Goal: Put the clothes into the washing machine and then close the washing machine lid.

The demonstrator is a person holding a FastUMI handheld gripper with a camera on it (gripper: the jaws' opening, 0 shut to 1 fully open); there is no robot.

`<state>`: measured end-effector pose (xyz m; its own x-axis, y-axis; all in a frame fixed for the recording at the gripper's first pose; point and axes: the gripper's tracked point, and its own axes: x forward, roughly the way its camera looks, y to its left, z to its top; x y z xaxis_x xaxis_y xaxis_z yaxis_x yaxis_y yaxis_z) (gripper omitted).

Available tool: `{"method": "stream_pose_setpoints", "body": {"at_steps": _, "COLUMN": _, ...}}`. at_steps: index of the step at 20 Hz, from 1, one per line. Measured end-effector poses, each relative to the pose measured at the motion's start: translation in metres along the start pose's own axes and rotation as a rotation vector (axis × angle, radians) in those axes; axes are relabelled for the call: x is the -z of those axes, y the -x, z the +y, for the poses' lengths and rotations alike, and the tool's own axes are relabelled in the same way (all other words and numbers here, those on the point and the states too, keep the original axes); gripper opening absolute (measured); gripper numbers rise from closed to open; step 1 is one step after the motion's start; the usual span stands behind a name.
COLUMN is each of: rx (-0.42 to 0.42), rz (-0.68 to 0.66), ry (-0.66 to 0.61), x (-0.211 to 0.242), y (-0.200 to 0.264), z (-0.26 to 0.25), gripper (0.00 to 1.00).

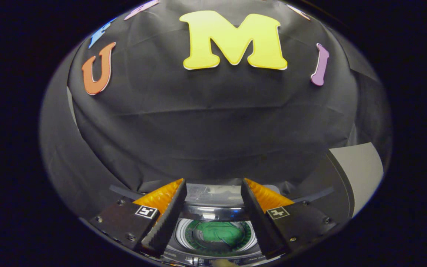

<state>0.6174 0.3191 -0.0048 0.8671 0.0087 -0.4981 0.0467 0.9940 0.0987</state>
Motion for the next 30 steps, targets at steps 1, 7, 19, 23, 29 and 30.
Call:
{"method": "stream_pose_setpoints", "body": {"at_steps": 1, "rx": 0.001, "rz": -0.005, "ry": 0.009, "x": 0.004, "y": 0.003, "z": 0.001, "gripper": 0.92}}
{"method": "stream_pose_setpoints", "body": {"at_steps": 7, "rx": -0.017, "rz": 0.009, "ry": 0.027, "x": 0.042, "y": 0.031, "z": -0.005, "gripper": 0.93}}
{"method": "stream_pose_setpoints", "body": {"at_steps": 19, "rx": -0.023, "rz": 0.091, "ry": 0.063, "x": 0.121, "y": 0.076, "z": -0.019, "gripper": 0.96}}
{"method": "stream_pose_setpoints", "body": {"at_steps": 23, "rx": -0.033, "rz": 0.052, "ry": 0.061, "x": 0.108, "y": 0.098, "z": -0.023, "gripper": 0.96}}
{"method": "stream_pose_setpoints", "body": {"at_steps": 29, "rx": -0.062, "rz": -0.068, "ry": 0.045, "x": 0.081, "y": 0.169, "z": -0.053, "gripper": 0.96}}
{"method": "stream_pose_setpoints", "body": {"at_steps": 30, "rx": -0.065, "rz": -0.091, "ry": 0.040, "x": 0.077, "y": 0.182, "z": -0.061, "gripper": 0.96}}
